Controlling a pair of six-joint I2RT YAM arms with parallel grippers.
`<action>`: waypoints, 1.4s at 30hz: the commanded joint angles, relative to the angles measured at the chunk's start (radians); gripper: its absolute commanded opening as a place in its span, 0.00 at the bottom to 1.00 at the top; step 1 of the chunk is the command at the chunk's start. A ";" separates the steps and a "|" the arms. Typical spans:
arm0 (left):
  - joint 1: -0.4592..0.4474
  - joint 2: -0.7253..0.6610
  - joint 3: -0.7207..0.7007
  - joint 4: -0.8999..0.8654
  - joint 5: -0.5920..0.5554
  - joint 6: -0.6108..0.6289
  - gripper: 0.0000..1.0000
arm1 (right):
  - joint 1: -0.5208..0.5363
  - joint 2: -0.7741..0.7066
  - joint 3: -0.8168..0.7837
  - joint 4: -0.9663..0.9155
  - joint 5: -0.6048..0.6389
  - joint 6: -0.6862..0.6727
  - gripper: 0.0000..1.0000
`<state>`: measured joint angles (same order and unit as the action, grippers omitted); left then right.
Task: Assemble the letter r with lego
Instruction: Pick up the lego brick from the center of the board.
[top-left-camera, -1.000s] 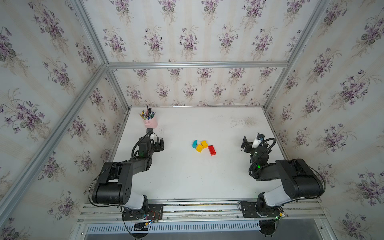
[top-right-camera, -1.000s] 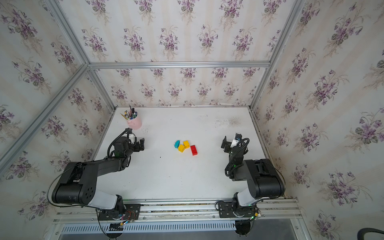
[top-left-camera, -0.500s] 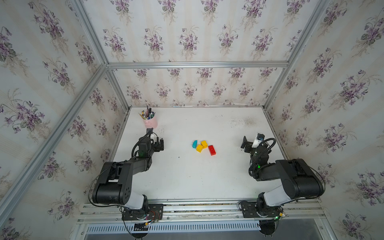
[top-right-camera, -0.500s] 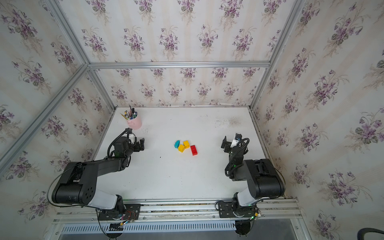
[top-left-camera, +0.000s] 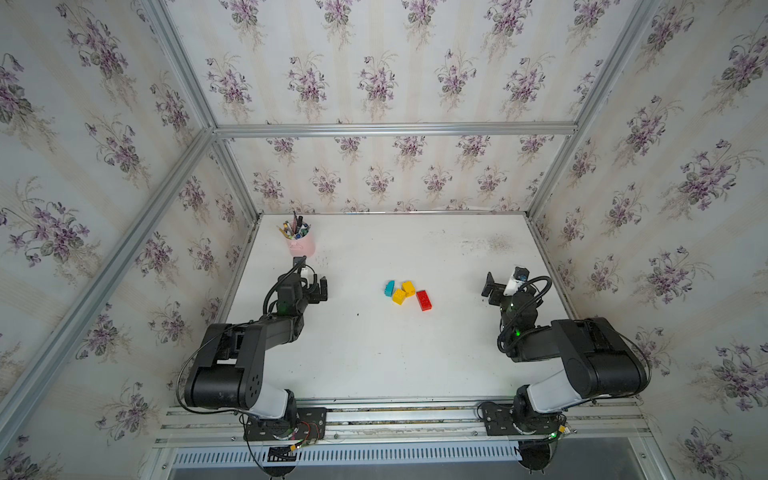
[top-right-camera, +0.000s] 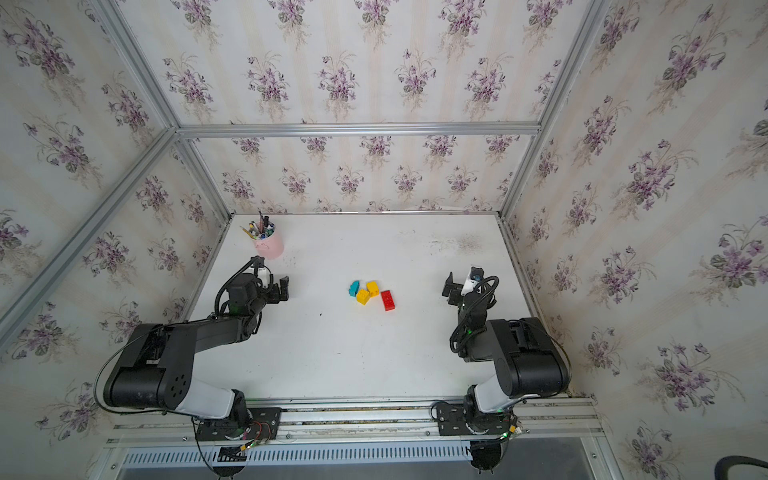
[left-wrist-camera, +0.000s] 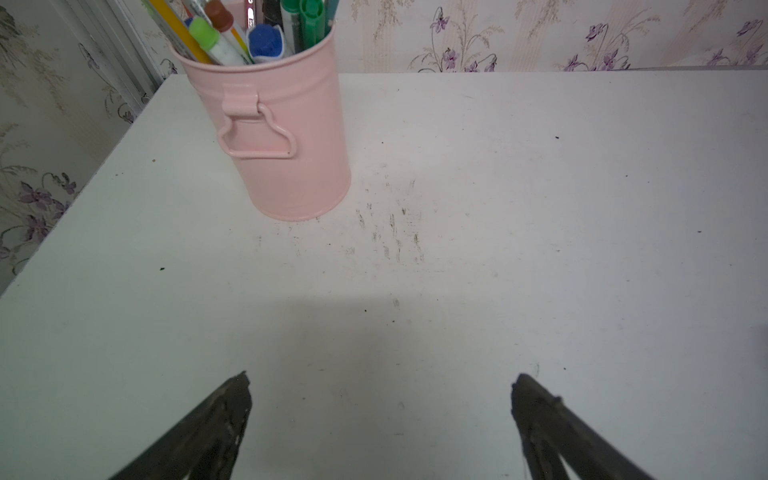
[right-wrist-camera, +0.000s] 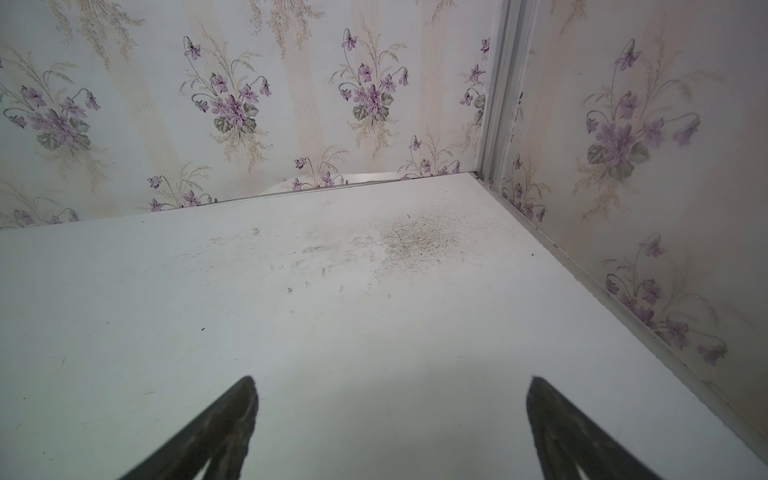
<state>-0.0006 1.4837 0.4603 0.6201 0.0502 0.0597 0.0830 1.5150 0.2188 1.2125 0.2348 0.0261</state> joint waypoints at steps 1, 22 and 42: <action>0.000 -0.118 0.051 -0.105 -0.053 -0.023 1.00 | 0.001 -0.096 0.069 -0.154 -0.071 -0.028 1.00; -0.027 -0.658 0.349 -0.901 0.010 -0.339 1.00 | 0.088 -0.618 0.318 -0.940 -0.480 0.288 0.87; -0.388 -0.536 0.289 -0.970 -0.191 -0.423 0.96 | 0.602 0.393 1.223 -1.609 -0.092 0.093 0.59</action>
<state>-0.3866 0.9581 0.7551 -0.3408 -0.1284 -0.3351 0.6708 1.8469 1.3743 -0.2394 0.0830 0.1452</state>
